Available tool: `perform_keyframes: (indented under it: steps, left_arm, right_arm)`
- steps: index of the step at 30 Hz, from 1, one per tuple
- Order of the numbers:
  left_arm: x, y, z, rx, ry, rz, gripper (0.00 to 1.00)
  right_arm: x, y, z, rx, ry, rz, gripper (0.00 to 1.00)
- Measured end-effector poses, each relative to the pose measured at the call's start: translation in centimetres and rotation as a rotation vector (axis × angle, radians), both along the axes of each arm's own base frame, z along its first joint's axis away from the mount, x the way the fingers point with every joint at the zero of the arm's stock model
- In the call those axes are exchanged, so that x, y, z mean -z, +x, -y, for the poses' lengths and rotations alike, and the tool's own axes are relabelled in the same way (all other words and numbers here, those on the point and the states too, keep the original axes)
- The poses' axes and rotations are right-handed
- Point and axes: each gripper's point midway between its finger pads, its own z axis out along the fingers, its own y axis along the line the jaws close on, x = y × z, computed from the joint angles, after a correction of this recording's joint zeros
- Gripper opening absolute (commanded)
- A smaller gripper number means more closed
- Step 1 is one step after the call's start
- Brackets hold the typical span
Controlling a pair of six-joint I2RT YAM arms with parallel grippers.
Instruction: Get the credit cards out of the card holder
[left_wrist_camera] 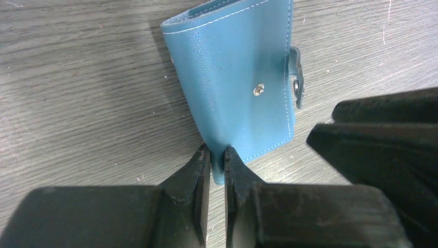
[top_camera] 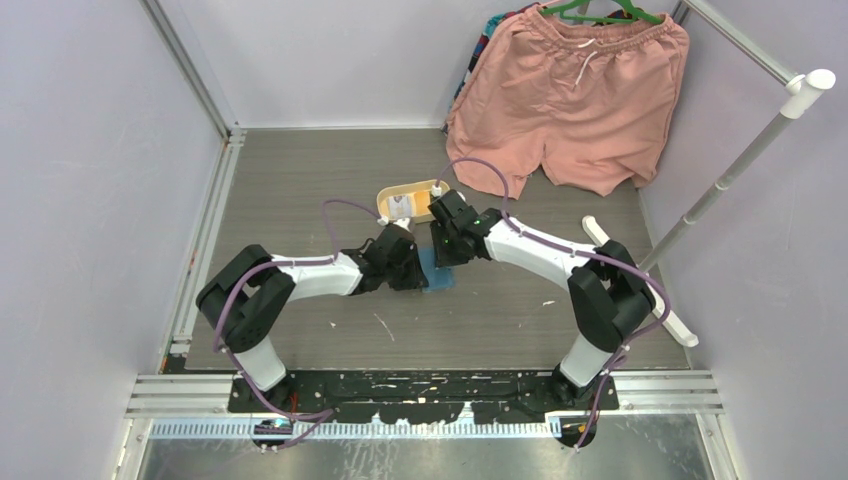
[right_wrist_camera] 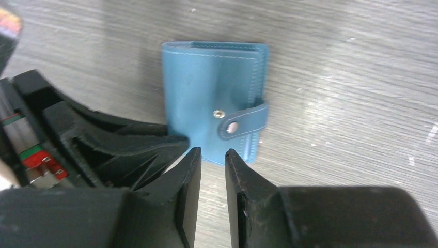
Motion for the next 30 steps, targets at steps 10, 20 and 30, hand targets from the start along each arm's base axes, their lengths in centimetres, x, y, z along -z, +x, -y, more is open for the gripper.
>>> perform_keyframes:
  steps: [10,20,30]
  left_arm:
    - [0.0,0.0,0.0,0.005,0.005,-0.001,0.0]
    - [0.0,0.0,0.1,0.008,0.01,-0.004,0.0]
    - [0.0,0.0,0.1,0.01,0.013,-0.006,0.0]
  right_arm:
    - [0.5,0.6,1.4,0.018,-0.131,0.05,0.3]
    - [2.5,0.4,1.5,0.007,-0.178,0.02,0.29]
    - [2.0,1.1,1.2,0.01,-0.183,0.05,0.23]
